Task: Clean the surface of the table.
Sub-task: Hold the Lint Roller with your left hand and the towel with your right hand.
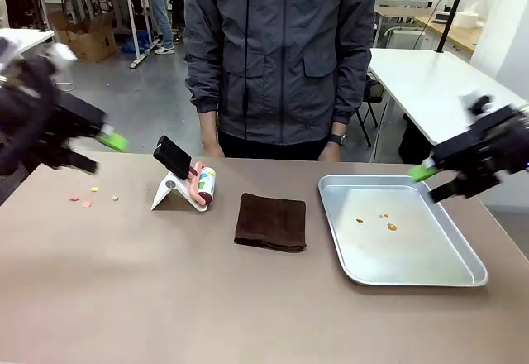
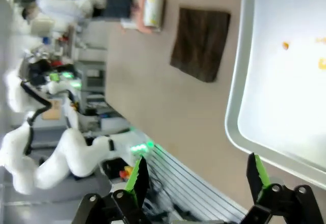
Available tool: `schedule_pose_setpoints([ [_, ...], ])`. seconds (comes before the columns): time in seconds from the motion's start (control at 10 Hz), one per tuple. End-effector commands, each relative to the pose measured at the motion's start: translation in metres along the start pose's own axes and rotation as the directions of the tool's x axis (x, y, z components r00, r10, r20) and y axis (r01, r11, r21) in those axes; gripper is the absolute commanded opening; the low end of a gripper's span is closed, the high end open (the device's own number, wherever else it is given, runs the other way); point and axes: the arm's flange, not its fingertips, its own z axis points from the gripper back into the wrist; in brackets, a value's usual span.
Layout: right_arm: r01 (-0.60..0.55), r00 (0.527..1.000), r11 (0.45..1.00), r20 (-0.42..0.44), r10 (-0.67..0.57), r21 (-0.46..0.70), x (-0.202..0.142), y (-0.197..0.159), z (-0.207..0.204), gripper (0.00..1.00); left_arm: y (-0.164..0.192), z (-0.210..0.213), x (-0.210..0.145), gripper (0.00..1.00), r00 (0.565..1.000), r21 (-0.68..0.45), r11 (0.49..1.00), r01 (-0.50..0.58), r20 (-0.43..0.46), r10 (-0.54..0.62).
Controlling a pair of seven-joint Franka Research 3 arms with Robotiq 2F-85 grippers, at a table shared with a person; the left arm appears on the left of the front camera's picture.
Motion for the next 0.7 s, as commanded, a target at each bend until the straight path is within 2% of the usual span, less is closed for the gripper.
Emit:
schedule_pose_setpoints([
  [0.0,0.031,0.983,0.991,0.177,-0.054,0.132,-0.082,-0.043,0.024,1.0,0.067,0.028,-0.037,1.0,0.992,-0.131,0.988,-0.08,0.089,0.092],
  [0.2,0.105,0.94,0.973,0.297,-0.165,0.207,-0.115,-0.085,0.051,1.0,0.115,0.058,-0.065,1.0,0.962,-0.224,0.964,-0.145,0.195,0.19],
  [0.5,0.261,0.834,0.919,0.411,-0.369,0.295,-0.153,-0.151,0.078,1.0,0.137,0.05,-0.091,1.0,0.875,-0.324,0.91,-0.26,0.318,0.364],
  [0.6,0.298,0.806,0.903,0.424,-0.412,0.311,-0.16,-0.166,0.08,1.0,0.134,0.044,-0.096,1.0,0.869,-0.335,0.907,-0.254,0.332,0.366],
])
